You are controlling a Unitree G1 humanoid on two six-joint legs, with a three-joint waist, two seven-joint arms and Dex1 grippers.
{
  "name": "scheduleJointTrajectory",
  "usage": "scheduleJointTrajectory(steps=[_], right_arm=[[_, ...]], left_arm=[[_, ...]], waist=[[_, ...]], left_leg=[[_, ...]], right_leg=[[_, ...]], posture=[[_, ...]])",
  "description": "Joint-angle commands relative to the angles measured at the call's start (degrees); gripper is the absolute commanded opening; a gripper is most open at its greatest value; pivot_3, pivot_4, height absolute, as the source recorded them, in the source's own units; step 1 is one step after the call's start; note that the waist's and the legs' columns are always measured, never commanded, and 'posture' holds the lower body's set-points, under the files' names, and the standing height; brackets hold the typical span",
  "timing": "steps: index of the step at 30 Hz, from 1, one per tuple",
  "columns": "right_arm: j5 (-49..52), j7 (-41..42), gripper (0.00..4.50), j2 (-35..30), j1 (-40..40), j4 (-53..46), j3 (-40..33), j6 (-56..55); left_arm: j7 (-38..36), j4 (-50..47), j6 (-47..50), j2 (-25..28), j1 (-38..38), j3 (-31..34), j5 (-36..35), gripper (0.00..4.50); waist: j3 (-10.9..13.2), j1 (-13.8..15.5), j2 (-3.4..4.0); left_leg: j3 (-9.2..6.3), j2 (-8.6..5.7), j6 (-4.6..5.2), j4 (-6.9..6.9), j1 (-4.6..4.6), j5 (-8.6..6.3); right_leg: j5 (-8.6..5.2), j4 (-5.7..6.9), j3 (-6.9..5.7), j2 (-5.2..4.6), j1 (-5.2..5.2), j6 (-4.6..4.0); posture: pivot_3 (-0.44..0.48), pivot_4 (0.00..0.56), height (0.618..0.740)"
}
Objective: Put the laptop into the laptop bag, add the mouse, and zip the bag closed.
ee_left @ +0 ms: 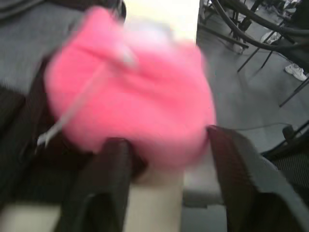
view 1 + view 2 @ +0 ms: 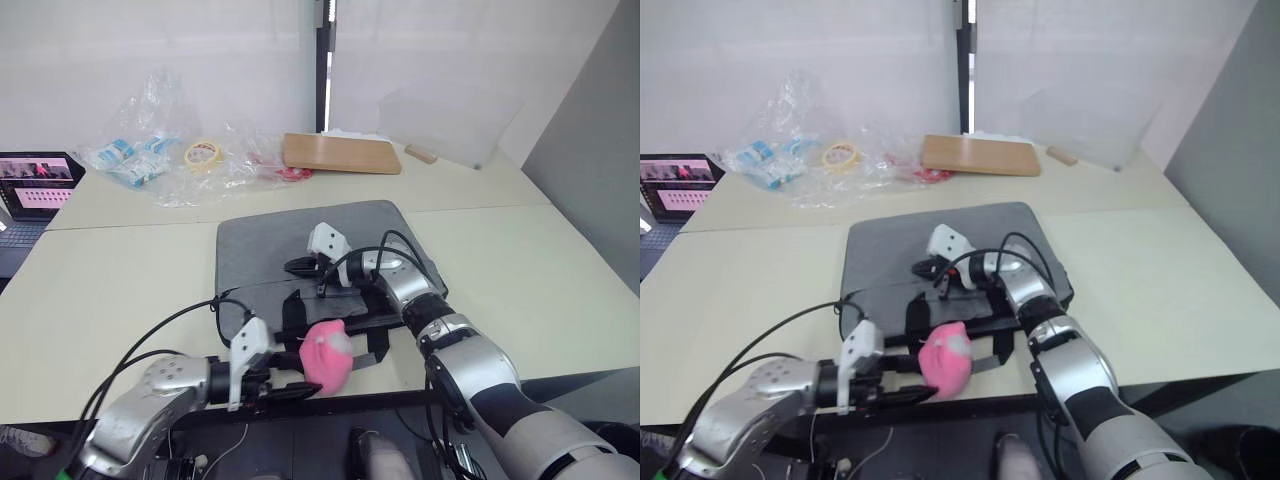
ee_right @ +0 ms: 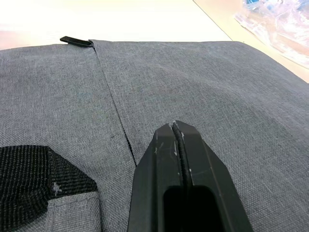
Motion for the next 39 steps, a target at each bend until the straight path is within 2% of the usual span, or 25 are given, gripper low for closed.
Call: scheduleJointTrajectory(steps=[1, 3, 6, 8, 12, 14, 16, 19, 23, 30, 33, 36, 37, 39], right_arm=[[-0.11, -0.26, 0.00, -0.16, 2.26, -0.03, -0.38, 1.23], [0.88, 0.24, 0.00, -0.32, 2.40, -1.32, -1.33, 1.37], [3.14, 1.69, 0.00, -1.46, 1.71, -3.77, -3.36, 2.03], [4.37, 2.83, 0.00, -2.34, 1.60, -6.06, -4.15, 2.53], [6.42, 5.32, 0.00, -3.86, 2.36, -11.38, -4.87, 4.60], [8.91, 8.07, 0.00, -5.68, 3.52, -17.69, -5.45, 7.54], [12.53, 12.43, 0.00, -9.77, 6.34, -29.07, -5.59, 13.65], [18.76, 14.88, 0.00, -15.23, 10.05, -44.78, -6.14, 26.68], [20.99, 16.92, 0.00, -21.47, 15.90, -58.41, -4.35, 32.25], [24.10, 22.70, 2.18, -29.88, 25.06, -72.78, -1.58, 33.36], [23.74, 23.27, 3.23, -30.80, 26.81, -74.98, 0.37, 32.45], [20.51, 24.23, 4.28, -29.97, 26.83, -74.78, 4.01, 26.45], [19.05, 24.62, 4.46, -29.65, 26.62, -74.24, 5.37, 23.76], [16.98, 25.23, 4.46, -29.10, 26.12, -72.93, 7.35, 19.46]], left_arm=[[-0.16, -5.14, 0.71, 2.69, 3.81, 9.03, -4.71, 3.99], [-0.40, -6.67, 1.43, 4.60, 6.43, 13.87, -6.64, 4.48], [-1.93, -6.75, 2.62, 7.83, 8.98, 23.25, -10.82, 4.48], [-3.22, -5.42, 2.47, 9.51, 8.98, 27.11, -11.98, 4.48], [-3.91, -1.67, 0.50, 10.69, 5.80, 27.78, -10.39, 4.48], [-3.76, 2.62, -1.78, 10.83, 0.27, 25.63, -7.67, 4.48], [-3.41, 7.54, -3.42, 8.96, -9.46, 20.73, -5.46, 4.48], [-4.29, 13.97, -5.05, 5.60, -20.91, 13.50, -2.00, 3.64], [-4.61, 23.20, -9.43, -0.29, -30.99, 7.26, 3.09, 2.29], [-6.53, 40.93, -19.29, -11.86, -43.25, -0.93, 11.22, 0.01], [-6.72, 47.66, -22.90, -15.76, -46.07, -2.44, 13.82, 0.00], [-5.98, 55.90, -26.94, -19.21, -48.82, -3.76, 16.95, 0.00], [-5.95, 58.53, -28.21, -19.91, -49.50, -4.05, 17.93, 0.00], [-6.08, 62.75, -30.09, -20.85, -50.58, -4.22, 19.40, 0.00]], waist=[[0.00, 0.02, -0.01], [0.01, 0.01, 0.01], [0.04, 0.09, 0.05], [0.06, 0.25, 0.08], [0.12, 0.39, 0.16], [0.15, 0.62, 0.17], [0.19, 1.06, 0.24], [0.22, 1.65, 0.29], [0.20, 1.28, 0.25], [0.23, 2.30, 0.18], [0.23, 2.67, 0.13], [0.24, 3.01, 0.11], [0.24, 3.14, 0.11], [0.24, 3.16, 0.11]], left_leg=[[0.00, -0.01, 0.00, 0.01, 0.00, 0.00], [0.00, 0.00, 0.00, 0.01, -0.01, 0.00], [-0.02, -0.02, -0.01, -0.02, 0.00, 0.00], [-0.03, -0.04, -0.01, 0.00, 0.03, 0.01], [-0.07, -0.17, -0.02, -0.02, -0.02, 0.01], [-0.10, -0.28, -0.03, -0.03, -0.14, 0.02], [-0.12, -0.28, -0.08, 0.02, -0.34, 0.04], [-0.03, -0.45, -0.13, 0.23, -0.58, 0.07], [-0.08, -0.36, -0.12, 0.19, -0.64, 0.06], [0.07, -0.38, 0.04, 0.34, -0.86, 0.01], [0.05, -0.35, 0.22, 0.50, -0.75, -0.09], [0.08, -0.37, 0.37, 0.64, -0.74, -0.17], [0.08, -0.37, 0.42, 0.73, -0.77, -0.19], [0.13, -0.38, 0.48, 0.84, -0.79, -0.23]], right_leg=[[0.00, 0.00, 0.00, -0.01, 0.01, 0.00], [0.00, 0.00, 0.00, 0.00, 0.00, 0.01], [-0.01, -0.01, -0.03, 0.00, -0.07, 0.00], [0.00, -0.01, -0.08, -0.01, -0.15, 0.00], [0.00, -0.08, -0.18, -0.06, -0.32, 0.00], [0.00, -0.11, -0.26, -0.06, -0.42, -0.01], [0.00, -0.09, -0.34, -0.06, -0.59, -0.02], [0.02, -0.11, -0.62, -0.23, -0.65, -0.03], [0.03, -0.13, -0.45, -0.24, -0.63, -0.02], [0.11, -0.11, -0.28, -0.16, -0.44, 0.10], [0.14, -0.14, -0.26, -0.11, -0.23, 0.15], [0.18, -0.15, -0.19, -0.11, -0.20, 0.22], [0.20, -0.16, -0.19, -0.10, -0.19, 0.25], [0.22, -0.18, -0.23, -0.10, -0.16, 0.28]], posture=[[0.000, 0.150, 0.740], [0.000, 0.150, 0.740], [0.000, 0.150, 0.740], [0.000, 0.150, 0.740], [0.000, 0.150, 0.740], [0.000, 0.150, 0.740], [0.000, 0.150, 0.740], [0.000, 0.150, 0.740], [0.000, 0.150, 0.740], [0.000, 0.150, 0.740], [0.000, 0.150, 0.740], [0.000, 0.150, 0.740], [0.000, 0.150, 0.740], [0.000, 0.150, 0.740]])
